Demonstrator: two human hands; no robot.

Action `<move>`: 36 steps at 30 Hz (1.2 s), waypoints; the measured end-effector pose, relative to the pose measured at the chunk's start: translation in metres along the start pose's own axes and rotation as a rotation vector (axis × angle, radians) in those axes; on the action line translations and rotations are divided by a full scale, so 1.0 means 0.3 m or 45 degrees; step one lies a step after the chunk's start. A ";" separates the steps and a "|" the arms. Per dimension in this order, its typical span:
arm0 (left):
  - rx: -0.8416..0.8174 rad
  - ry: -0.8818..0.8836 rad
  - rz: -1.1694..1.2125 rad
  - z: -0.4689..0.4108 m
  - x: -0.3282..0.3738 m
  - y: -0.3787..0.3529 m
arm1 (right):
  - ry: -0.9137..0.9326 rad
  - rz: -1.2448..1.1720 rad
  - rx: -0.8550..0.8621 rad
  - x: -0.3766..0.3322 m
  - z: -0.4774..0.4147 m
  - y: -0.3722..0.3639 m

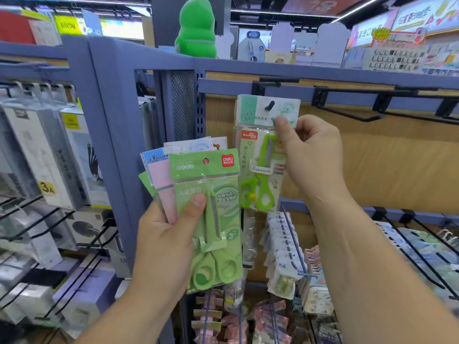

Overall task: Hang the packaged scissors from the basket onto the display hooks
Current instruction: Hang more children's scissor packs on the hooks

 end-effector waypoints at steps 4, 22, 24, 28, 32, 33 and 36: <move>-0.043 0.045 0.038 0.000 -0.007 -0.010 | 0.035 -0.046 0.116 -0.017 0.073 0.025; -0.139 0.263 0.138 0.025 -0.060 -0.075 | -0.248 -0.472 -0.300 0.046 0.317 -0.004; -0.121 0.289 0.169 0.022 -0.067 -0.076 | -0.268 -0.471 -0.317 0.056 0.315 -0.002; -0.122 0.310 0.199 0.016 -0.074 -0.080 | -0.320 -0.525 -0.390 0.065 0.307 0.002; -0.098 0.246 0.105 -0.002 -0.077 -0.074 | -0.355 -0.538 -0.467 0.060 0.298 -0.001; -0.076 0.229 0.082 -0.008 -0.077 -0.070 | -0.352 -0.523 -0.474 0.057 0.291 -0.001; 0.002 0.166 -0.002 -0.025 -0.070 -0.053 | -0.305 -0.460 -0.386 0.031 0.245 0.016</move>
Point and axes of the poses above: each hand's wrist, its own z-axis away from the middle knuckle, its own y-axis out of the back of the hand, x = y × z, the point moved 2 cm from there along -z, towards the middle knuckle, and after that the axes turned 6 degrees about x, right-handed, at the moved point
